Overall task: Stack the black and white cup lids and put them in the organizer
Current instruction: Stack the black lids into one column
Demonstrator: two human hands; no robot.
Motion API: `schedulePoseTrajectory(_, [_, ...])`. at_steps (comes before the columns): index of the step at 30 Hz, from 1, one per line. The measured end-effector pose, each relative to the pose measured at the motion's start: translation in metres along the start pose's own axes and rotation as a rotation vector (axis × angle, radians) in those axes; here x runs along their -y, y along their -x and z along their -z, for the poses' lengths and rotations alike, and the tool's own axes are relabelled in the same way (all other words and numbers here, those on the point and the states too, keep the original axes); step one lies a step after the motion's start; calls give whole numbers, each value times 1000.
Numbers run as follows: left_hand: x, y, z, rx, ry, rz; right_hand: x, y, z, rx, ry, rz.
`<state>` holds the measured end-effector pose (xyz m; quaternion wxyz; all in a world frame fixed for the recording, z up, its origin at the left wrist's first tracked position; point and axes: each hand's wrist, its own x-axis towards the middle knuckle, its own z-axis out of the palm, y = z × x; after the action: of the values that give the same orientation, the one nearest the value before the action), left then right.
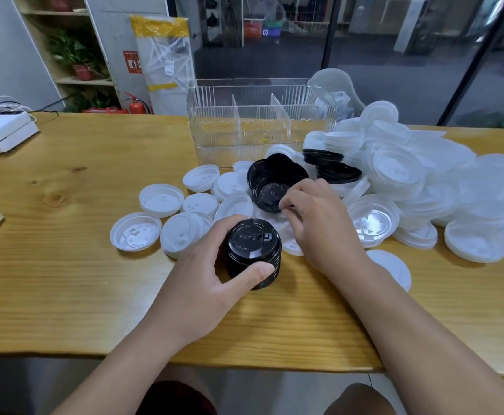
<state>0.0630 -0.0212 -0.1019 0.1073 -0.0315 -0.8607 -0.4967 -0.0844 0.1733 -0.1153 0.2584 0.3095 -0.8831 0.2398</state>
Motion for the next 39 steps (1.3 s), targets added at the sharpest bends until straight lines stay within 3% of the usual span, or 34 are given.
schedulePoseTrajectory(5, [-1, 0, 1, 5, 6, 0, 9, 6, 21, -61, -225, -159])
schedulePoseTrajectory(10, [-1, 1, 1, 11, 4, -9, 16, 10, 42, -143, -795, -452])
schedulePoseTrajectory(13, [0, 0, 2, 13, 6, -6, 16, 8, 44, 10, -1135, -608])
schedulePoseTrajectory(17, [2, 0, 1, 18, 17, -7, 19, 7, 49, 250, -1345, -603])
schedulePoseTrajectory(22, [3, 0, 1, 10, 23, -6, 18, 9, 51, 382, -1400, -554])
schedulePoseTrajectory(30, [2, -1, 1, 5, 21, -24, 24, 9, 52, 382, -1396, -632])
schedulePoseTrajectory(39, [5, -1, 1, -10, 13, 13, 35, 15, 47, 397, -978, -388])
